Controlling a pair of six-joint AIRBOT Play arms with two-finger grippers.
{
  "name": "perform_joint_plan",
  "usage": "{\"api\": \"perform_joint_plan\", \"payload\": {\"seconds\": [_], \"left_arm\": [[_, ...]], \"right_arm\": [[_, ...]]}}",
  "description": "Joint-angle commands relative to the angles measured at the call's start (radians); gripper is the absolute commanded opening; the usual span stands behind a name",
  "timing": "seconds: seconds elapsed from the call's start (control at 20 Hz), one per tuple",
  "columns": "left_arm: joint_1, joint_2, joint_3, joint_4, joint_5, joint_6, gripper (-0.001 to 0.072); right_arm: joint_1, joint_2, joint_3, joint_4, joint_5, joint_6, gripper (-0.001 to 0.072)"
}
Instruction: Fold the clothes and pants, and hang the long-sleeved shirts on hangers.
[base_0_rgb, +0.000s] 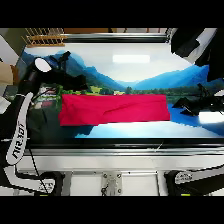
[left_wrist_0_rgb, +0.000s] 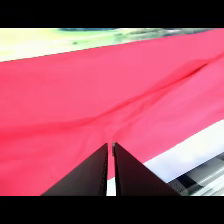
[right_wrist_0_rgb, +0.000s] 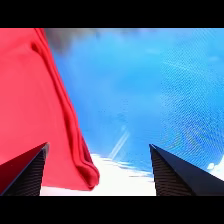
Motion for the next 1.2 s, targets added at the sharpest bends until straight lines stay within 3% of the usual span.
{"api": "perform_joint_plan", "payload": {"seconds": [0.0,0.4,0.6,0.75,0.9,1.15], "left_arm": [[-0.109,0.001,0.001,0.001,0.087,-0.001,0.0042],[-0.2,0.001,0.001,0.0,0.148,-0.001,0.0042],[-0.199,0.001,0.001,0.001,0.141,-0.002,0.0042],[-0.2,-0.007,0.001,0.0,0.141,-0.009,0.0041],[-0.226,-0.068,0.001,0.0,0.123,-0.029,0.0013],[-0.316,-0.251,0.072,-0.003,0.173,-0.054,0.0013]], "right_arm": [[-0.009,-0.084,0.0,0.145,0.039,-0.093,0.0675],[0.186,-0.178,0.0,0.311,0.027,-0.123,0.0664],[0.225,-0.181,0.0,0.363,0.0,-0.144,0.0134],[0.203,-0.158,0.003,0.329,0.005,-0.142,0.0014],[0.159,-0.097,0.042,0.174,0.021,-0.063,0.0014],[0.148,0.004,0.243,-0.164,0.214,0.039,0.0014]]}}
